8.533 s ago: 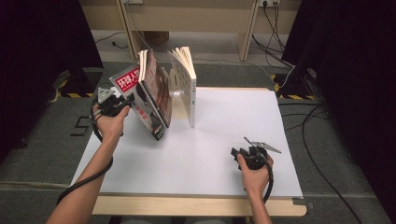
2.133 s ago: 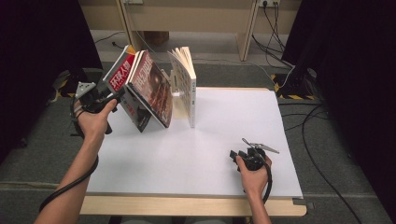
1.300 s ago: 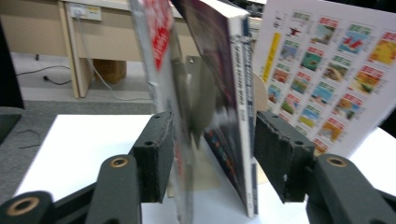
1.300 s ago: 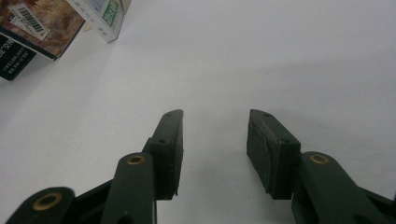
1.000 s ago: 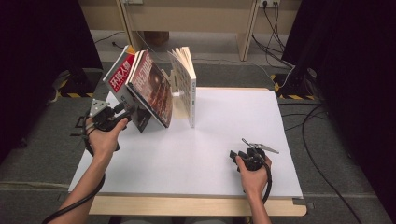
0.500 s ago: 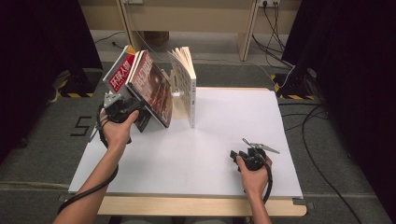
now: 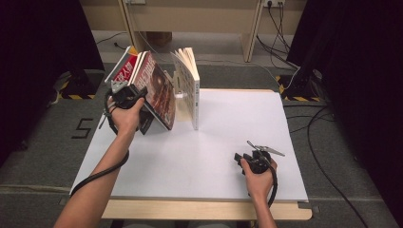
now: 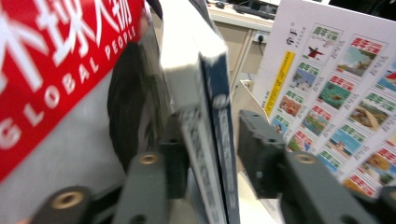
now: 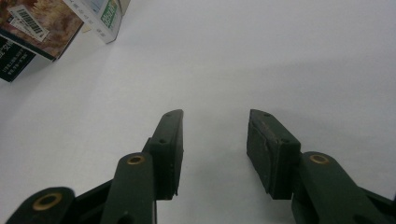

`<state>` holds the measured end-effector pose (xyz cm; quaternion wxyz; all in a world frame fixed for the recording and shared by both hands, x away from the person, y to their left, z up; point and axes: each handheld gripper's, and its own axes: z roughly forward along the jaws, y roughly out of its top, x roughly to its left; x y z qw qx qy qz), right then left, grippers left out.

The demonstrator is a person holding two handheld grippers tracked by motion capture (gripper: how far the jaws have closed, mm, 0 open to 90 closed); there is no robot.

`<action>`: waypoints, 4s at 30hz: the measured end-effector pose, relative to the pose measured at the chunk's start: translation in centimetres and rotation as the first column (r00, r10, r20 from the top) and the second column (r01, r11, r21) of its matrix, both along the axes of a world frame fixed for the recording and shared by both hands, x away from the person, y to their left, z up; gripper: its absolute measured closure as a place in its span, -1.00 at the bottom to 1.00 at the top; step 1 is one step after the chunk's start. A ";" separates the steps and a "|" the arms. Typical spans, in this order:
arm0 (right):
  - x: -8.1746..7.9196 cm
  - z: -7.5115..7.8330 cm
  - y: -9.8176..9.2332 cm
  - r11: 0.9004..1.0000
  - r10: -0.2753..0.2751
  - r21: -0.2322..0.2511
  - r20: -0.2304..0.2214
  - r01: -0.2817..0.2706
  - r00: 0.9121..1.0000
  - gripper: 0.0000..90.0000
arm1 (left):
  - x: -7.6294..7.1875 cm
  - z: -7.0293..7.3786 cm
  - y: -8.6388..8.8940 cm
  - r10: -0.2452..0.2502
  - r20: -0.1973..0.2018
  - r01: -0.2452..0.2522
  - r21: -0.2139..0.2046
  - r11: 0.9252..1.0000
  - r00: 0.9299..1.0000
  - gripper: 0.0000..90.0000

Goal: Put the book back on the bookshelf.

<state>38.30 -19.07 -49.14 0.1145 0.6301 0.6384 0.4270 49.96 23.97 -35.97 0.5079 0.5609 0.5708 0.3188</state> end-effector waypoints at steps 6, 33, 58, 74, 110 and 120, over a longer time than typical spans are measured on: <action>0.0 0.0 0.0 1.000 0.003 0.001 0.002 -0.003 1.000 0.26 | 0.4 0.8 -1.0 -0.015 -0.015 0.015 0.003 1.000 1.000 0.63; 0.0 -0.1 -0.2 1.000 0.004 0.002 0.000 -0.004 1.000 0.26 | 0.3 1.4 -7.3 -0.143 0.053 0.138 0.094 0.986 0.988 0.55; 0.0 -0.1 -0.2 1.000 0.000 0.001 -0.007 0.000 1.000 0.25 | -0.2 1.3 -7.3 -0.168 0.048 0.163 0.097 0.982 0.985 0.05; -0.1 -0.1 -0.1 1.000 -0.006 0.007 -0.007 0.006 1.000 0.24 | -0.7 0.8 -7.2 -0.190 0.033 0.186 0.112 0.976 0.981 -0.04; -0.1 -0.1 0.0 1.000 -0.008 -0.004 0.000 0.008 1.000 0.23 | -2.7 -0.2 -5.9 -0.234 -0.002 0.232 0.104 0.967 0.972 -0.13; -0.1 -0.1 0.0 1.000 -0.008 -0.007 0.000 0.008 1.000 0.23 | -3.4 -0.8 -5.2 -0.234 -0.018 0.235 0.095 0.967 0.972 -0.13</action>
